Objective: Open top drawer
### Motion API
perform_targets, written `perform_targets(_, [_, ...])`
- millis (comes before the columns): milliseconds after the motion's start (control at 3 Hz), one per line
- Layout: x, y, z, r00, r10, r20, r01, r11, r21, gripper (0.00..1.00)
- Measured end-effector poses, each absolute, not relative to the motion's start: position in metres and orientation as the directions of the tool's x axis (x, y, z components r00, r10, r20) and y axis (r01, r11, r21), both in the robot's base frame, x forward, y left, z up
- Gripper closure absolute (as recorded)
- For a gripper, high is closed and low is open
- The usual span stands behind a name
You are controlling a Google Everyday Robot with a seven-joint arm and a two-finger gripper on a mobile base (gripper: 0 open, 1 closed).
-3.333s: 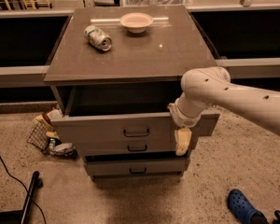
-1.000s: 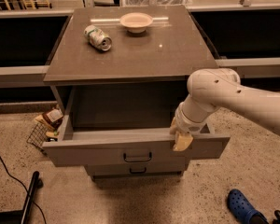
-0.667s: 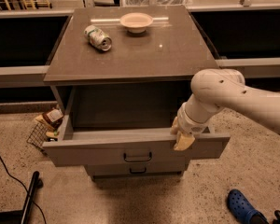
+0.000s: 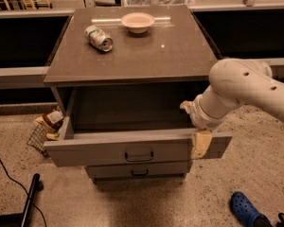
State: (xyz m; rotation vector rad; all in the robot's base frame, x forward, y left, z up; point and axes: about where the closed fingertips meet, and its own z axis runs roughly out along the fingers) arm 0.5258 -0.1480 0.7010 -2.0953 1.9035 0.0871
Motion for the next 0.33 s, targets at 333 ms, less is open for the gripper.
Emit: perform_targets(333, [0.5230,-0.1509,0.7238,0.130,-0.966,-0.224,-0.973,-0.081,-0.216,0.00])
